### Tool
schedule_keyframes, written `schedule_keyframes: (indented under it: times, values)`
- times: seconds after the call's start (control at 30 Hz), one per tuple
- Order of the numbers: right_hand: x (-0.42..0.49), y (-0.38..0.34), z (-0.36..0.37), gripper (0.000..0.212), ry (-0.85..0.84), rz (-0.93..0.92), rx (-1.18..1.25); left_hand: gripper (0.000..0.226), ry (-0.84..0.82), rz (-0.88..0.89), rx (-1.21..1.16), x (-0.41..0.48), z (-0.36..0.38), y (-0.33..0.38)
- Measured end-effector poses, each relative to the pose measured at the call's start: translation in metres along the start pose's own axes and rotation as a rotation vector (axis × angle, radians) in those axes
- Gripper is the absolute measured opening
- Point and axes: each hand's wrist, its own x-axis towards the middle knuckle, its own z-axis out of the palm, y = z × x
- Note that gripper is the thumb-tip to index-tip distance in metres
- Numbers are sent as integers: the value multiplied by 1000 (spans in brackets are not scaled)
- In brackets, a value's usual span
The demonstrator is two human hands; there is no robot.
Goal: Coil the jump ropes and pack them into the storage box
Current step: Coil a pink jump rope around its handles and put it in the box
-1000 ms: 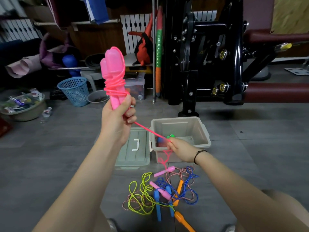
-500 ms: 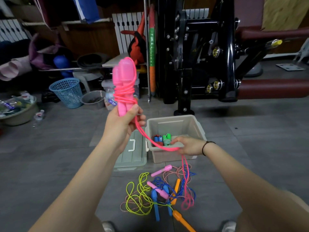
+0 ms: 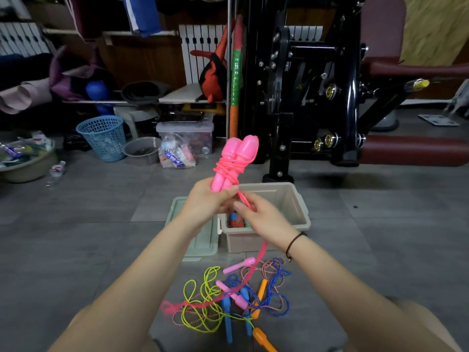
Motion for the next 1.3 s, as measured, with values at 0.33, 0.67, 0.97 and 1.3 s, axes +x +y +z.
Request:
schedule_keyframes:
  times: [0.33,0.67,0.97,1.3]
  values:
    - [-24,11,-42,38,-52,221,-153,29,-151,41,766,-10,1,-15]
    - [-33,-3,-45,51,-56,61,-688,59,-180,8,1434,-26,22,-34]
    - [-24,15,-38,62,-40,46,-670,59,-506,350,1683,-51,38,-32]
    - [-13,22,-33,52,-236,254,-201,60,-462,577,1489,-66,19,-15]
